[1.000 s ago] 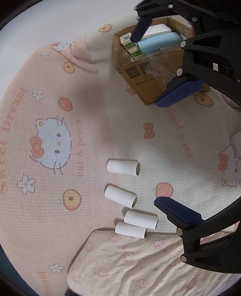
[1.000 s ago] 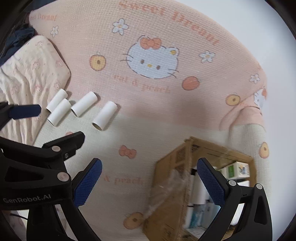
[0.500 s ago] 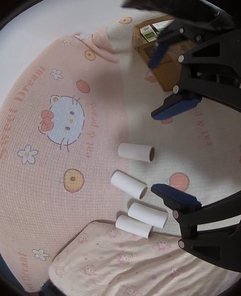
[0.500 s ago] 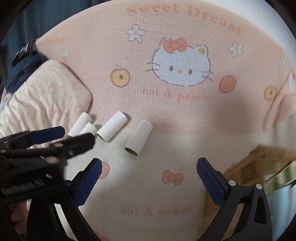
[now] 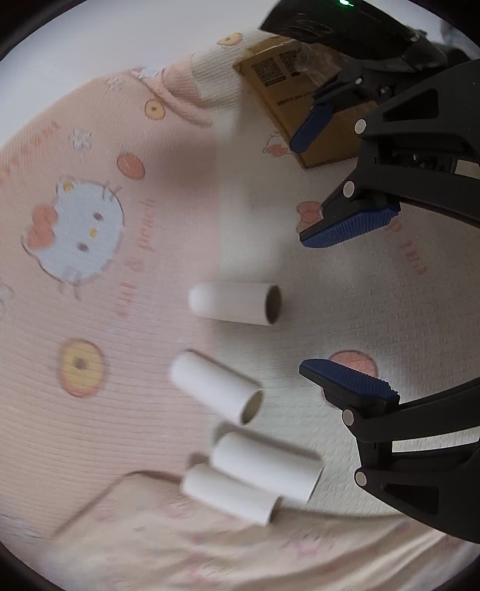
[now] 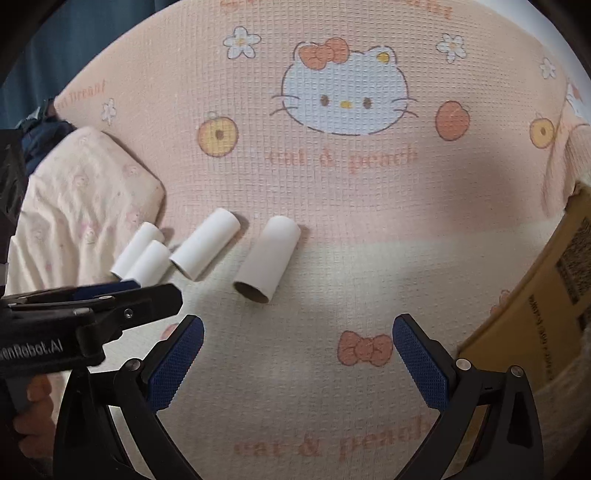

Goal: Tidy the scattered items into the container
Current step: 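Move the right tool toward the white cardboard tubes on the sheet, then close the right gripper around the nearest white cardboard tube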

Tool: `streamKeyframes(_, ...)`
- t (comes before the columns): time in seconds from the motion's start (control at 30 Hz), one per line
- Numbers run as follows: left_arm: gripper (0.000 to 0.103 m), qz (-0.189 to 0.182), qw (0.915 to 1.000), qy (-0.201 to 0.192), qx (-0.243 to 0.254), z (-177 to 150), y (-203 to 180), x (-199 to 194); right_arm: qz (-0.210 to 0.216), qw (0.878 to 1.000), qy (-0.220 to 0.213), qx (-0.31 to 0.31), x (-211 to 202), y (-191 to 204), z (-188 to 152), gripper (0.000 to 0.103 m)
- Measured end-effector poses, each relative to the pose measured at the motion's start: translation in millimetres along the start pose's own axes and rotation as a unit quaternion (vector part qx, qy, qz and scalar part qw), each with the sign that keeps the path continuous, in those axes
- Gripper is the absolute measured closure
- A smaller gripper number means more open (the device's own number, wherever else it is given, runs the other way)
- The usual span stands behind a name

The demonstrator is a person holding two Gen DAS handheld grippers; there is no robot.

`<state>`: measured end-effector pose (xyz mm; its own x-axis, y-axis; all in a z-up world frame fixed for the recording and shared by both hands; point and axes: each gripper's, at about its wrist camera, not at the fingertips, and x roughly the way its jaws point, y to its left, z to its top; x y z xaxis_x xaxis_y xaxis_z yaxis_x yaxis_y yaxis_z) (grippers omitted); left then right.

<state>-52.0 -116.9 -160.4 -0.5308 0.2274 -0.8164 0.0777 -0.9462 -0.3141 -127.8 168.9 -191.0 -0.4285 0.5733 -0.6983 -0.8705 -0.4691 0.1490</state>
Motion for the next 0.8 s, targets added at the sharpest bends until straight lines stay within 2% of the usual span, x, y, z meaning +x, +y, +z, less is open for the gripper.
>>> streamKeyframes(0.07, 0.058, 0.023, 0.9994, -0.015, -0.02, 6.8, 5.5, 7.0, -0.015, 1.0, -0.012, 0.015, 7.1, -1.0, 0.4, 0.001)
streamKeyframes(0.1, 0.058, 0.017, 0.9989, -0.023, -0.037, 10.6, 8.7, 10.7, -0.013, 1.0, -0.008, 0.021, 11.0, -1.2, 2.4, 0.001)
streamKeyframes(0.2, 0.058, -0.025, 0.9958, -0.008, -0.088, 23.4, 19.3, 28.0, 0.009, 0.999, 0.0, 0.036, 24.7, -0.3, 9.6, 0.001)
streamKeyframes(0.3, 0.058, -0.065, 0.9907, 0.01, -0.119, 34.2, 24.7, 47.4, 0.01, 1.0, -0.003, 0.015, 36.1, 5.2, 14.1, 0.001)
streamKeyframes(0.4, 0.055, -0.085, 0.9874, 0.031, -0.13, 41.4, 24.9, 67.2, 0.008, 1.0, -0.012, 0.01, 47.4, 7.2, 15.3, 0.001)
streamKeyframes(0.5, 0.043, -0.084, 0.9872, 0.055, -0.124, 48.5, 23.9, 88.2, 0.003, 0.999, -0.024, 0.021, 53.2, 2.6, 17.4, 0.001)
streamKeyframes(0.57, 0.043, -0.082, 0.9878, 0.062, -0.117, 51.4, 22.8, 96.8, 0.002, 0.999, -0.026, 0.031, 56.3, -0.8, 18.5, 0.002)
streamKeyframes(0.67, 0.043, -0.1, 0.9855, 0.073, -0.116, 51.8, 24.6, 110.2, 0.002, 0.999, -0.012, 0.038, 63.4, -3.3, 19.6, 0.007)
streamKeyframes(0.7, 0.046, -0.103, 0.9843, 0.078, -0.121, 50.9, 25.9, 112.9, 0.006, 0.999, -0.005, 0.04, 65.5, -4.2, 18.9, 0.011)
streamKeyframes(0.77, 0.053, -0.114, 0.9803, 0.087, -0.136, 48.1, 28.7, 118.5, 0.024, 0.999, 0.008, 0.047, 70.3, -5.4, 17.1, 0.02)
streamKeyframes(0.8, 0.056, -0.133, 0.9752, 0.089, -0.152, 45.2, 31.1, 120.6, 0.033, 0.998, 0.017, 0.049, 73.3, -5.3, 16.2, 0.029)
